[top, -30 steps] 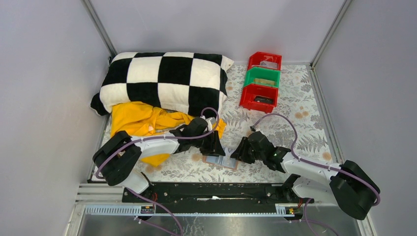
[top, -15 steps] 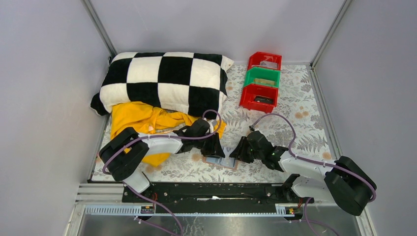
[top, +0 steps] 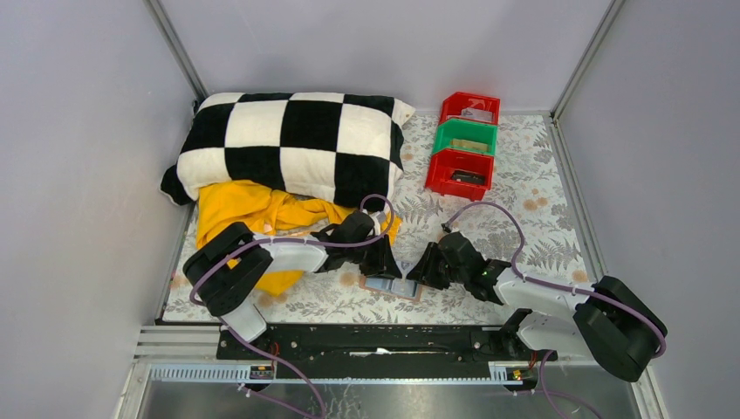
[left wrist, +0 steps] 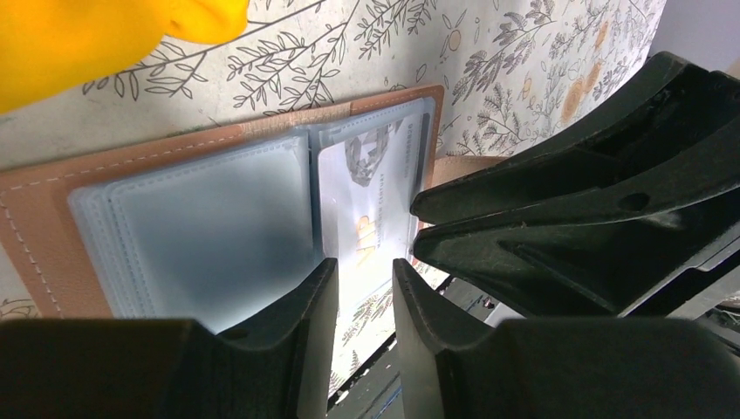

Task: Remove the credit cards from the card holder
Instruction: Remove the credit card from the card holder.

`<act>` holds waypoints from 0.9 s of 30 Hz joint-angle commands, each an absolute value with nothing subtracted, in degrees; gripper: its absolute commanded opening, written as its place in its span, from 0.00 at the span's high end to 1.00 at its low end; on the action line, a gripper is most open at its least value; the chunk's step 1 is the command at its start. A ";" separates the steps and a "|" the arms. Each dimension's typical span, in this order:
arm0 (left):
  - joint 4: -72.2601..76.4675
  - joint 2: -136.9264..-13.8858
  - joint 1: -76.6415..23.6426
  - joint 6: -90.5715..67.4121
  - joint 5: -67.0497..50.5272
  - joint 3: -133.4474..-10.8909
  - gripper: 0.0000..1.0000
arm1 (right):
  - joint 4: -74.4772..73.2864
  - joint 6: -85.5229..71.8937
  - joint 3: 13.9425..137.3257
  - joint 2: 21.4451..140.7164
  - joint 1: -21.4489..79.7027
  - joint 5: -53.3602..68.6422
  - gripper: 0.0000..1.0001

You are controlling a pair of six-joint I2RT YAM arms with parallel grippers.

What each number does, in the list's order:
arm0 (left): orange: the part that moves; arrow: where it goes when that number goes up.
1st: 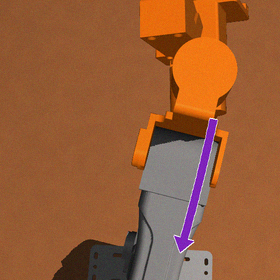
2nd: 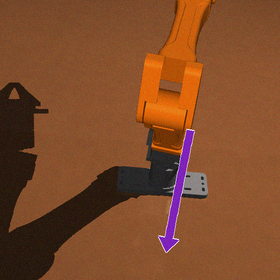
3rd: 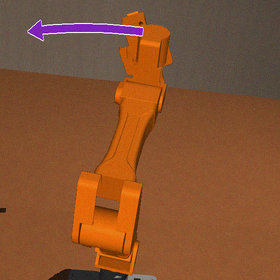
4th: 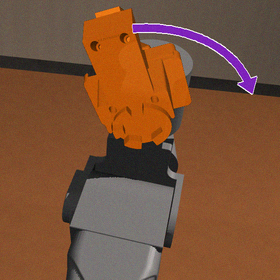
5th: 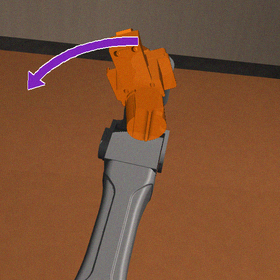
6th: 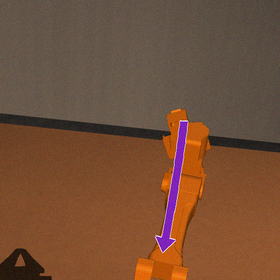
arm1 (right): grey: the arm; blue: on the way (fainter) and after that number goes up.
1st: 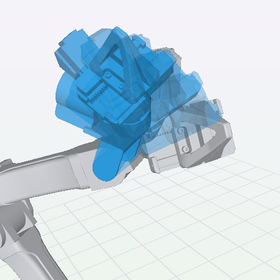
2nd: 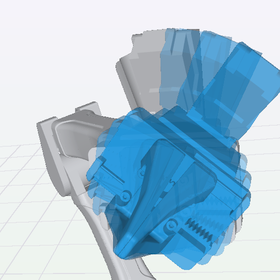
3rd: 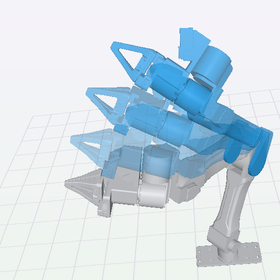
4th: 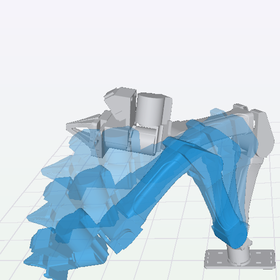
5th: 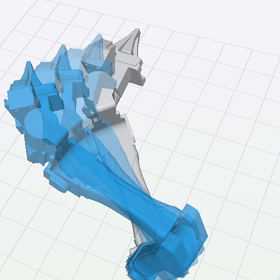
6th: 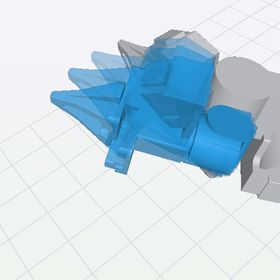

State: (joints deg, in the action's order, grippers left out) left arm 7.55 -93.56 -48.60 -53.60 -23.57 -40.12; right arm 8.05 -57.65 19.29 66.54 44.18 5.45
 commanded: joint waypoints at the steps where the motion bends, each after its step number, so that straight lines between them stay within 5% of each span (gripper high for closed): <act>1: 11.38 -94.08 -48.87 -54.55 -22.74 -40.14 0.67 | 8.61 -58.34 18.75 66.40 43.77 5.45 0.62; 17: 6.15 -88.47 -48.94 -52.72 -16.06 -37.98 0.61 | 6.28 -58.26 17.71 63.94 43.24 4.11 0.61; 27: 11.58 -93.06 -48.93 -54.48 -19.85 -37.18 0.66 | 6.68 -58.22 17.66 63.32 42.98 4.29 0.62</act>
